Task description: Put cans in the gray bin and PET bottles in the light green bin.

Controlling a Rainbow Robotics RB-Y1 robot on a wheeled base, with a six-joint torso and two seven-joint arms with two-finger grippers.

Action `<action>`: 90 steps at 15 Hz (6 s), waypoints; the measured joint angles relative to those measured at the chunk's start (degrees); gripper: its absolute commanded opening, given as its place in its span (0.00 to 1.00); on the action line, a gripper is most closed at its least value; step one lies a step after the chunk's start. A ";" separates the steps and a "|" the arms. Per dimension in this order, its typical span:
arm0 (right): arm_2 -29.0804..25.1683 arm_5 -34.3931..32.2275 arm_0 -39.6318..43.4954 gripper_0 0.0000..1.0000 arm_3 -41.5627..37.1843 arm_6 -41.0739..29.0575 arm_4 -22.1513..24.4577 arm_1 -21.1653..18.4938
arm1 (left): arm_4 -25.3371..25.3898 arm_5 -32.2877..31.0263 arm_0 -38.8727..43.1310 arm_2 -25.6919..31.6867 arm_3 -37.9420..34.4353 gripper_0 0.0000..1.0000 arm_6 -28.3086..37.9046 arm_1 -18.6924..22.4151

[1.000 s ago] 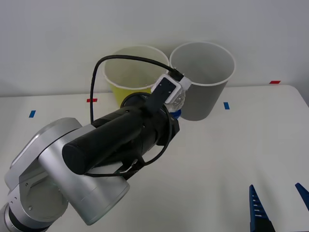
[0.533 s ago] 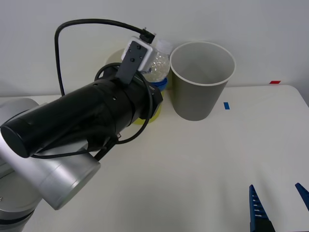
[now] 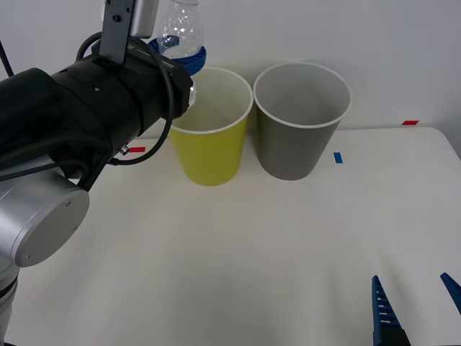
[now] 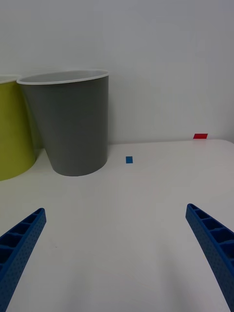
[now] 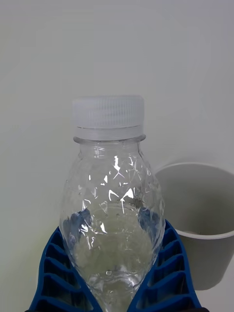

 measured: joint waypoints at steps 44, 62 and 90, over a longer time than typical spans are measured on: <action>0.00 0.00 0.00 1.00 0.00 0.00 0.00 0.00 | 5.61 -29.06 -9.95 5.03 35.87 1.00 -11.16 -12.21; 0.00 0.00 0.00 1.00 0.00 0.00 0.00 0.00 | 6.50 -53.91 38.49 11.35 11.97 1.00 -9.99 3.25; 0.00 0.00 0.00 1.00 0.00 0.00 0.00 0.00 | -2.66 -101.22 86.50 0.78 17.40 1.00 -9.51 -0.60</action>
